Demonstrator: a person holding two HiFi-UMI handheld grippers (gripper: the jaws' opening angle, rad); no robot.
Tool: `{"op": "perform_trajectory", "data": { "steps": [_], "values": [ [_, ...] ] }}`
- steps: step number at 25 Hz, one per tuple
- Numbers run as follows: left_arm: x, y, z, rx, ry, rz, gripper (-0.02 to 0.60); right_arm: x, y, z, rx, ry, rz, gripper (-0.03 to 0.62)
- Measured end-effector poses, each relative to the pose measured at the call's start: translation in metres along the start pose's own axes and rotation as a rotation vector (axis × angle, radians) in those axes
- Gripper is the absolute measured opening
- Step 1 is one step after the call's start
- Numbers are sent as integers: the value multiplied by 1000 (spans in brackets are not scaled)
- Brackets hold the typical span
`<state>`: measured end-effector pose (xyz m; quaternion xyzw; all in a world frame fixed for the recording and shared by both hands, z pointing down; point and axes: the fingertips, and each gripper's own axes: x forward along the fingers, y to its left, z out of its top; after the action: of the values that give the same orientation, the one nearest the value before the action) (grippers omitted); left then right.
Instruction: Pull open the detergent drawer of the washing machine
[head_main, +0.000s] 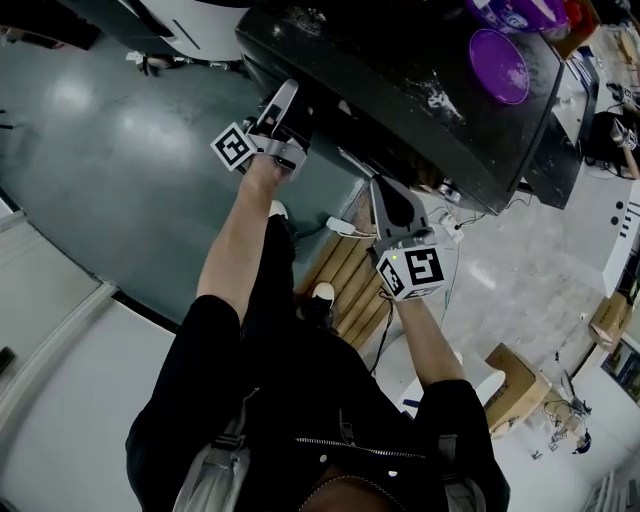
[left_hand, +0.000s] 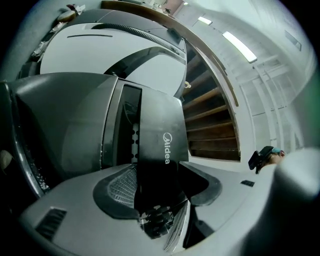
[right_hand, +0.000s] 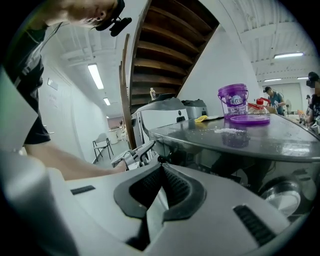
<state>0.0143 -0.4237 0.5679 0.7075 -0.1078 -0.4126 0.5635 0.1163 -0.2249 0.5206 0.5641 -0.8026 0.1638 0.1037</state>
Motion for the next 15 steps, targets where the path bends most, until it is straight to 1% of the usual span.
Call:
{"op": "perform_trajectory", "data": {
  "steps": [2, 7, 11, 13, 15],
  "values": [
    [0, 2, 2, -13, -5, -4, 230, -2, -2, -2, 19, -6, 0, 8],
    [2, 1, 2, -13, -13, 8, 225, -4, -6, -7, 39, -1, -13, 8],
    [1, 2, 3, -20, -25, 1, 215, -7, -6, -8, 58, -7, -17, 7],
    [-1, 5, 3, -33, -36, 1, 214, -8, -7, -9, 62, -5, -23, 7],
    [-3, 7, 4, -51, -56, -1, 193, -9, -7, -11, 59, 0, -26, 6]
  ]
}}
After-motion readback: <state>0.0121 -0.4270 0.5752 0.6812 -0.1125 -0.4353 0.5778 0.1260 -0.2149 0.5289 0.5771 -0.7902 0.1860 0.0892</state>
